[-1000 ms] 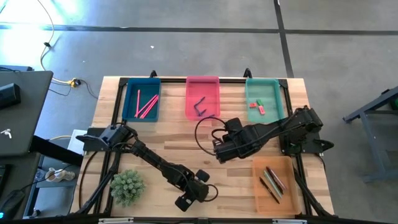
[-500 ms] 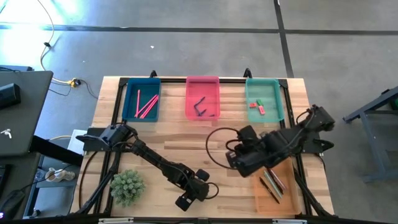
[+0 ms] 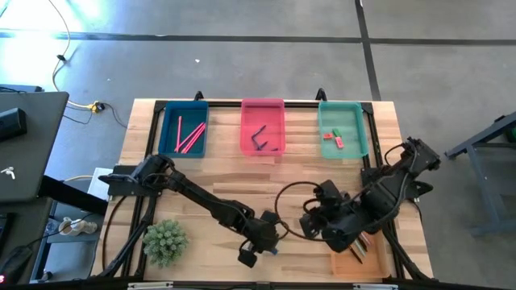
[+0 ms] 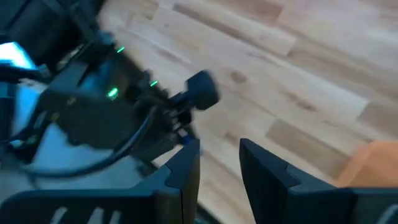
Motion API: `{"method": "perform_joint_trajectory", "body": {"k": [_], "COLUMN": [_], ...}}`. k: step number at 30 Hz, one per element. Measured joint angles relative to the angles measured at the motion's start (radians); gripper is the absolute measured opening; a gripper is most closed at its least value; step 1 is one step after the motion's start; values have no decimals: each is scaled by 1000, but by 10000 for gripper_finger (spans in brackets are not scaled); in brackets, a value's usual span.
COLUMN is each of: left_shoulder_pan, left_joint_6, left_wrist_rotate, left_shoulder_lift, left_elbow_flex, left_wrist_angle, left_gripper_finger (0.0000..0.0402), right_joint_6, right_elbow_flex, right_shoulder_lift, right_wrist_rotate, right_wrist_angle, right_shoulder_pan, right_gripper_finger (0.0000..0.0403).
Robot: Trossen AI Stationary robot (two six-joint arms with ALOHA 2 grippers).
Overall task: Sort crayons/erasers/pens/pencils in bins
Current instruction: Put the blue eraser into the green bin
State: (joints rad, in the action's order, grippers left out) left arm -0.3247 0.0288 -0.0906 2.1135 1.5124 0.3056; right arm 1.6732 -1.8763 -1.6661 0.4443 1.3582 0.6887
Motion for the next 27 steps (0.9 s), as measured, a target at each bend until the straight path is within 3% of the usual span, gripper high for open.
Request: {"method": "perform_joint_trajectory", "body": {"k": [16, 27], "left_shoulder_pan": [40, 50], "left_joint_6": [-52, -141], "left_wrist_rotate": [-1, 13], "left_shoulder_lift": [-64, -79], "left_elbow_flex": [2, 2], "left_wrist_angle": [-200, -366], "left_gripper_finger": [58, 58], "right_joint_6": [281, 398], "right_elbow_flex": [0, 0], "right_shoulder_lift": [0, -34], "right_wrist_rotate": [-13, -23], "right_wrist_angle": [-64, -69], "right_shoulder_pan": [148, 171], "right_gripper_finger": [105, 105]}}
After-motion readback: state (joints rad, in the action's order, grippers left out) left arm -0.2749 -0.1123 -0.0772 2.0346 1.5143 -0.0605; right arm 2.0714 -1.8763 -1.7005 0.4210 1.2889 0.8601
